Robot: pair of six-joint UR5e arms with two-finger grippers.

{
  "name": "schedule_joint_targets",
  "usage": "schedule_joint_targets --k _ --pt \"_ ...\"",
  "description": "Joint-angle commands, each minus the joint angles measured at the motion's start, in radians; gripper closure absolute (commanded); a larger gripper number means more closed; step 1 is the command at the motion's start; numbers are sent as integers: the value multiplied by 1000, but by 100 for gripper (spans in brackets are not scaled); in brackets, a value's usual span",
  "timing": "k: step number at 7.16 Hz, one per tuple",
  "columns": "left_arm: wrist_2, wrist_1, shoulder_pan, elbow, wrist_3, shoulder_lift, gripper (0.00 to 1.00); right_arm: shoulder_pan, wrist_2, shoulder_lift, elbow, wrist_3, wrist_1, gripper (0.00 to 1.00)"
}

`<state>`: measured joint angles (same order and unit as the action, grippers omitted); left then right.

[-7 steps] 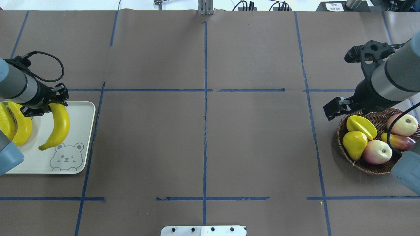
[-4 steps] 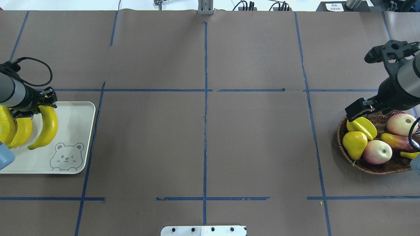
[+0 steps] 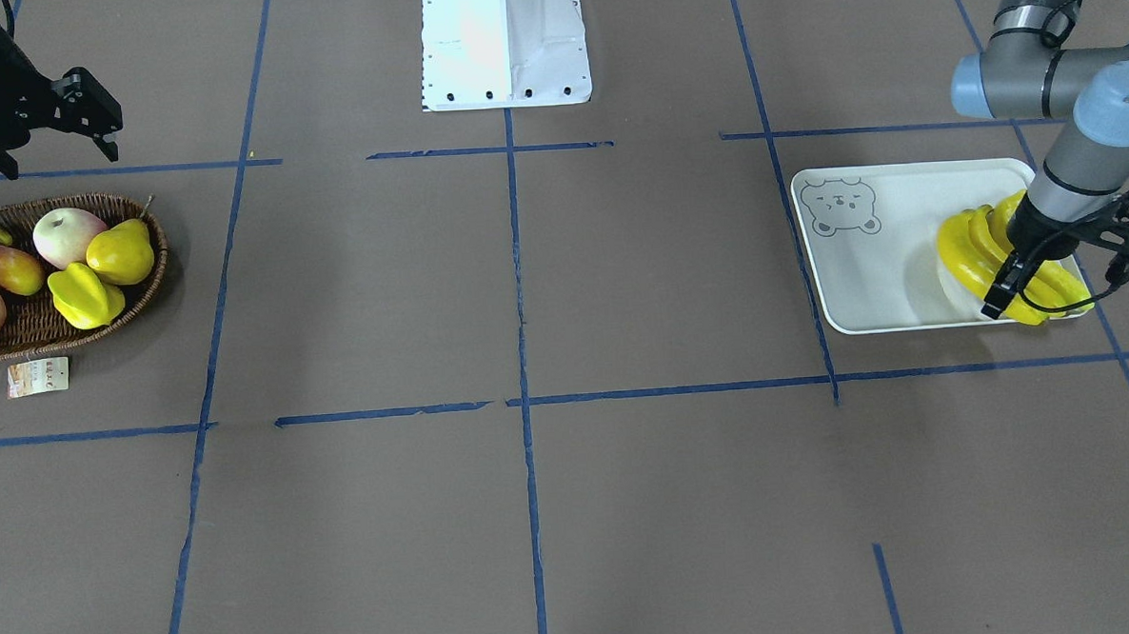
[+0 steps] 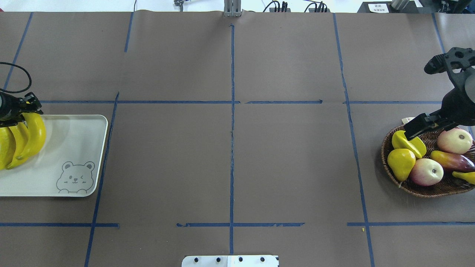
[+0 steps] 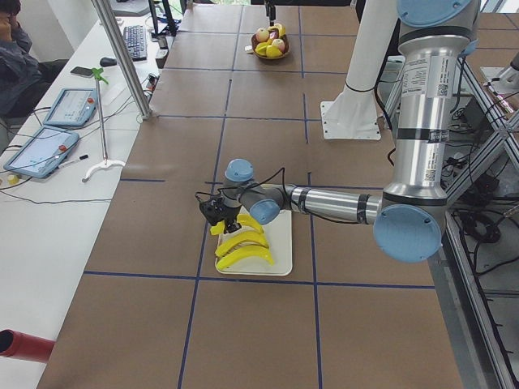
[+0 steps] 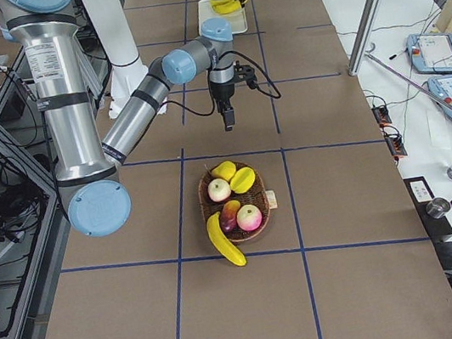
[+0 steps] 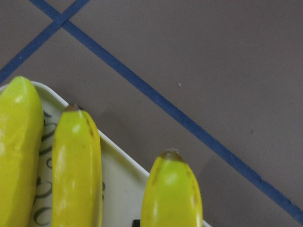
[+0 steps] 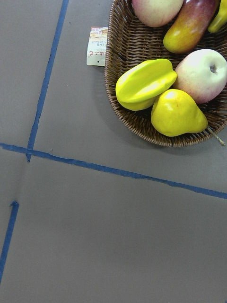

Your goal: Transfer all bananas from basket to plate

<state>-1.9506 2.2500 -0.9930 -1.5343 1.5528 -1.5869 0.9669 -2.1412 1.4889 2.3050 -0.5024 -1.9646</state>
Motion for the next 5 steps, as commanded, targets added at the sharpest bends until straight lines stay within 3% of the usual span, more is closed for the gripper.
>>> schedule_joint_targets --k 1,2,3,4,5 --pt "-2 10 -15 13 24 -2 96 -1 0 -1 2 -1 1 0" --pt "-2 10 -13 14 26 -4 83 -1 0 -1 5 -4 1 0" --pt "-1 13 -15 10 29 1 59 -1 0 1 5 -5 1 0" --pt "-1 16 -15 8 61 1 46 -1 0 -1 5 -7 1 0" --pt "-1 17 -15 3 66 11 1 -1 0 -1 5 -7 1 0"
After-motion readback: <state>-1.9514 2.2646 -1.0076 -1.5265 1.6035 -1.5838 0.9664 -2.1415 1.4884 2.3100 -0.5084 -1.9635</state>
